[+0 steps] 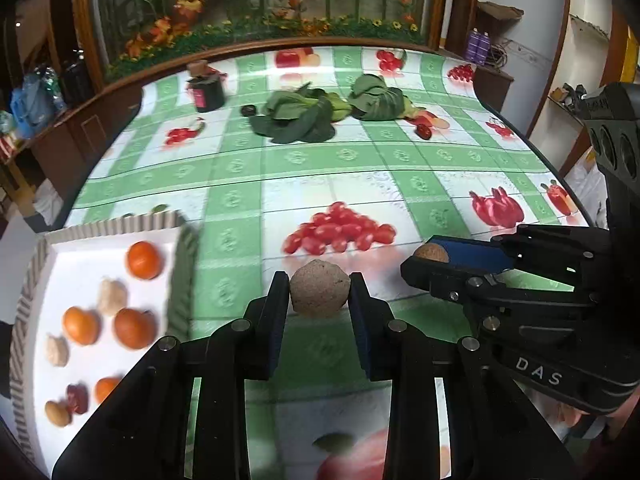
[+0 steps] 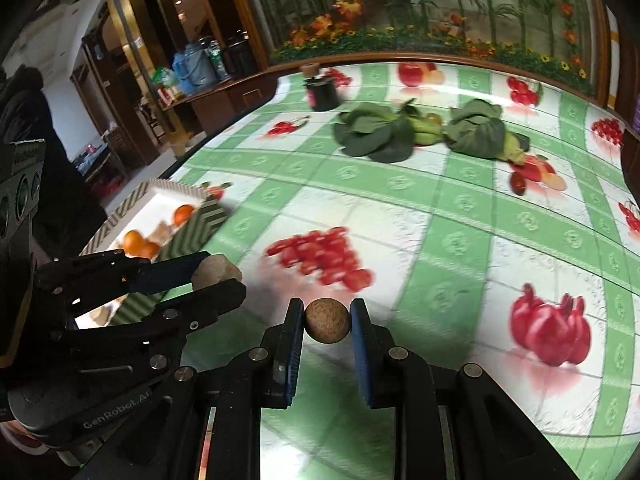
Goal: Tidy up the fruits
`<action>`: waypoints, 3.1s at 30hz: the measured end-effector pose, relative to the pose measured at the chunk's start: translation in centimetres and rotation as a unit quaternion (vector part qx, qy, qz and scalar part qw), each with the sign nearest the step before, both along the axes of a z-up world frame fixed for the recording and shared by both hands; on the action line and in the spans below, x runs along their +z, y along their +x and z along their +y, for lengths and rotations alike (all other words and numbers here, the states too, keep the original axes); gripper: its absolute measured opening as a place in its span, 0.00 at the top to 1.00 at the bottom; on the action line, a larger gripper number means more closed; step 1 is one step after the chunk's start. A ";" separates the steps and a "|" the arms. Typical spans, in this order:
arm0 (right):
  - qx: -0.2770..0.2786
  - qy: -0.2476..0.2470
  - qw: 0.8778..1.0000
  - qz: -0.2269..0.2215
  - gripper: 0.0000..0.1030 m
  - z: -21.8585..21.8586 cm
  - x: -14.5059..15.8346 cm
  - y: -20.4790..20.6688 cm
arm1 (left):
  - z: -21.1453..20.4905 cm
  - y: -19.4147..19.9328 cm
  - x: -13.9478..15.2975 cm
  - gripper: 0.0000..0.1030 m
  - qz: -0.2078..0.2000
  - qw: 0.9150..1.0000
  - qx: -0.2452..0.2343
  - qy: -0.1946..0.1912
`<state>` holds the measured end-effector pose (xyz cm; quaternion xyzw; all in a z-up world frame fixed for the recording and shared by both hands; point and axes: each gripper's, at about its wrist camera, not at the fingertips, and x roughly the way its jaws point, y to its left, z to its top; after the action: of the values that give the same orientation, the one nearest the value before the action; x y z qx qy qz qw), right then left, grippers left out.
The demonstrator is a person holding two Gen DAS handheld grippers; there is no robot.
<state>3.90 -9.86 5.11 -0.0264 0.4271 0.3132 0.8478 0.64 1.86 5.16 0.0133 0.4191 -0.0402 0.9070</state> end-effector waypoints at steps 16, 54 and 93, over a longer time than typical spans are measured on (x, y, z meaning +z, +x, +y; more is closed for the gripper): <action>0.073 -0.002 0.997 -0.024 0.78 7.8 2.1 -4.2 | 8.1 -4.8 1.2 0.72 -0.019 0.997 0.075 -0.009; 0.206 -0.050 0.977 -0.011 0.78 22.9 -0.9 -4.6 | 20.4 -7.1 -0.7 0.71 0.017 0.981 0.183 -0.060; 0.128 0.020 0.991 -0.026 0.74 14.7 1.2 -8.3 | 15.8 -11.9 1.5 0.49 -0.068 0.973 0.218 0.022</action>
<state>-4.40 4.83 6.34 -0.0725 0.3914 0.4268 0.8120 -11.23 17.70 6.64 -0.0559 0.3500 0.1689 0.9197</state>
